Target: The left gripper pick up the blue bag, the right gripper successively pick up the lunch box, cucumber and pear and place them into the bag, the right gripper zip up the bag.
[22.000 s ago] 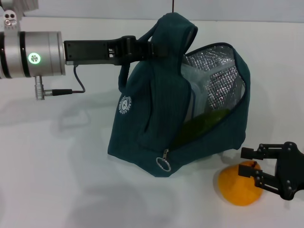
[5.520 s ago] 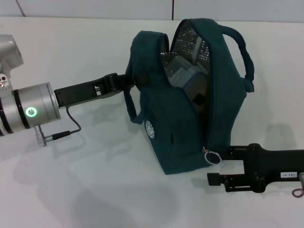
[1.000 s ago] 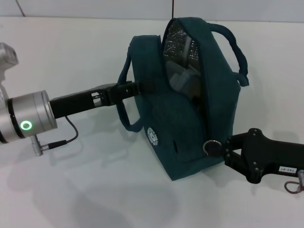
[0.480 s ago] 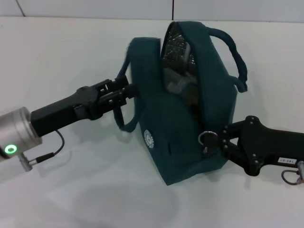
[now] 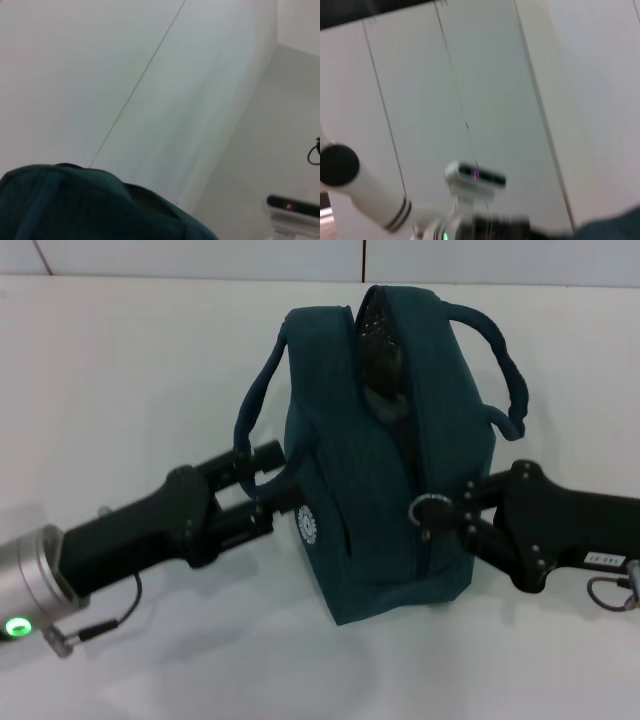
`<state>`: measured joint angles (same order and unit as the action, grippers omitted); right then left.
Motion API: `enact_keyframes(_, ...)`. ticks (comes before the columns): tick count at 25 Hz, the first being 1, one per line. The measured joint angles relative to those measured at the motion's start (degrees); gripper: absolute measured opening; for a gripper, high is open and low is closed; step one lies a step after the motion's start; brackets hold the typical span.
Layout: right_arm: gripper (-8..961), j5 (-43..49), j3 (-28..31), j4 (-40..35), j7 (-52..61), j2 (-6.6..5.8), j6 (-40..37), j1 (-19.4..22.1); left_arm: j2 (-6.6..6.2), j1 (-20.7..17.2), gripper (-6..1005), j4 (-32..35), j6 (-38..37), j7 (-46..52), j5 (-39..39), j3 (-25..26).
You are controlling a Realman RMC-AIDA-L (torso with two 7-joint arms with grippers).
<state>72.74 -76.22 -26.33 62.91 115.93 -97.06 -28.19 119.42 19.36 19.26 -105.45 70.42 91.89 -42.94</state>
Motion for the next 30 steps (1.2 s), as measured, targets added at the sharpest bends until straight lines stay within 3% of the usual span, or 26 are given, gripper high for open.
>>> enact_keyframes(11,18,-7.00,0.27,-0.05,-2.65,-0.12,-0.86,-1.84,0.21,-0.79,693,-3.79,1.45,-7.31,0.74,-0.94)
enact_keyframes(22,17,-13.40,-0.27,2.17,-5.57,0.26,1.43,-2.64,0.53,1.93,687,-8.56,4.92,-11.14,0.49,-1.44)
enact_keyframes(30,17,-13.55,-5.24,4.34,-5.93,0.20,1.47,-7.44,0.64,3.49,684,-9.93,6.84,-12.27,0.29,-1.31)
